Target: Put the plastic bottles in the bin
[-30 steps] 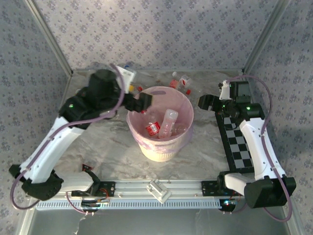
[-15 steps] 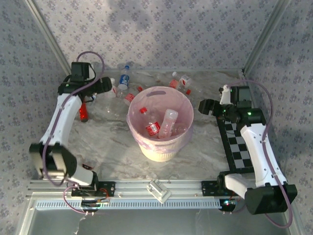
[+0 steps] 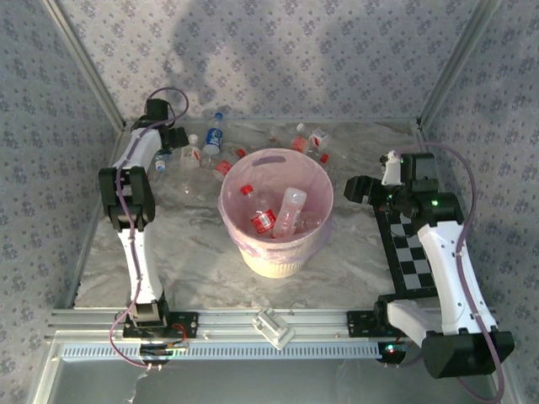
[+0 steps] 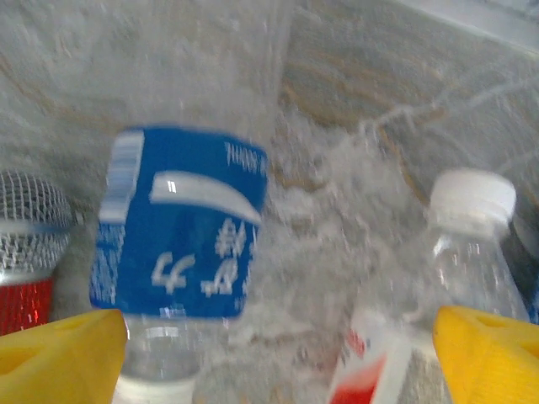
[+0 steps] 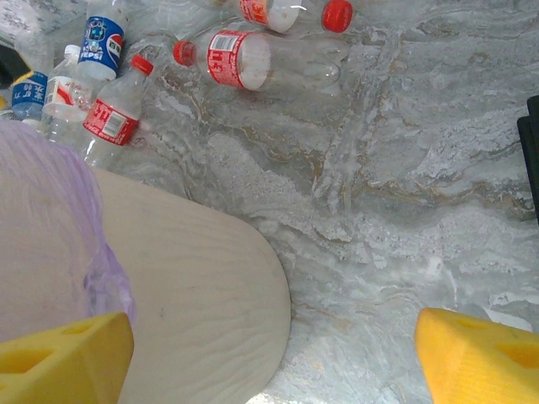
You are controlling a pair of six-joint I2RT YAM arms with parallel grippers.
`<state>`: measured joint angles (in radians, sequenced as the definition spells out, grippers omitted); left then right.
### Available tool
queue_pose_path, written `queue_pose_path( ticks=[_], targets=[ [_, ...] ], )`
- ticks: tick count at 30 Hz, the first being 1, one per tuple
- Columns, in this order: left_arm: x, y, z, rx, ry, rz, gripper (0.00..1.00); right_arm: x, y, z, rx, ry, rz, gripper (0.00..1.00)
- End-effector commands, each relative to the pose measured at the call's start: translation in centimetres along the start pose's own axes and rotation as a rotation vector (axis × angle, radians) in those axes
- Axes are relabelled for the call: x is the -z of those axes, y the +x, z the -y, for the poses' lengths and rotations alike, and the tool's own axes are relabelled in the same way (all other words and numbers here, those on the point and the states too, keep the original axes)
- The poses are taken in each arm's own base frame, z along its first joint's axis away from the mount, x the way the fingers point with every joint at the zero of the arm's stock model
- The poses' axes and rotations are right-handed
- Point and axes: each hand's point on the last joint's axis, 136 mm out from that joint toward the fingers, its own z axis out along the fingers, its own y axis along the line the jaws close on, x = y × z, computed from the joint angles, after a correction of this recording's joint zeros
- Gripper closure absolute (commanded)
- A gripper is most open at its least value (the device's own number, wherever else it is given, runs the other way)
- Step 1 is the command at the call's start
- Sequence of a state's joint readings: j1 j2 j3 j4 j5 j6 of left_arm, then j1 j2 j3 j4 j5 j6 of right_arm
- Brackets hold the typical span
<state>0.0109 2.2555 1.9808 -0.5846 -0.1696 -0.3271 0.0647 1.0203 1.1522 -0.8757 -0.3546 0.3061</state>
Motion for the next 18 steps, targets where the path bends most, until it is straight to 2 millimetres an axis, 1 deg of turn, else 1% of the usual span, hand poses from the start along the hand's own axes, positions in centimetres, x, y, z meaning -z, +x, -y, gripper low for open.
queue_pose_path(
  ticks=[1, 5, 8, 11, 15, 18],
  targets=[
    [0.4, -3.1, -0.6, 0.025, -0.058, 0.067, 0.05, 1.2, 1.2, 0.3, -0.007, 0.022, -0.023, 0.11],
    [-1.5, -3.2, -0.8, 0.022, -0.075, 0.046, 0.05, 1.4, 1.7, 0.9, 0.001, 0.048, -0.039, 0.11],
    [-2.9, -2.3, -1.1, 0.016, -0.096, -0.001, 0.06, 1.5, 1.8, 1.1, 0.001, 0.052, -0.039, 0.11],
    [-3.7, -1.9, -1.4, 0.023, -0.106, -0.027, 0.08, 1.6, 1.7, 1.0, 0.002, 0.052, -0.032, 0.11],
    [-4.5, -1.1, -1.5, 0.018, -0.110, -0.049, 0.13, 1.6, 1.8, 1.1, 0.000, 0.053, -0.033, 0.11],
    [-5.1, -0.4, -2.0, 0.024, -0.116, -0.074, 0.20, 1.4, 1.8, 1.2, 0.000, 0.052, -0.033, 0.11]
  ],
)
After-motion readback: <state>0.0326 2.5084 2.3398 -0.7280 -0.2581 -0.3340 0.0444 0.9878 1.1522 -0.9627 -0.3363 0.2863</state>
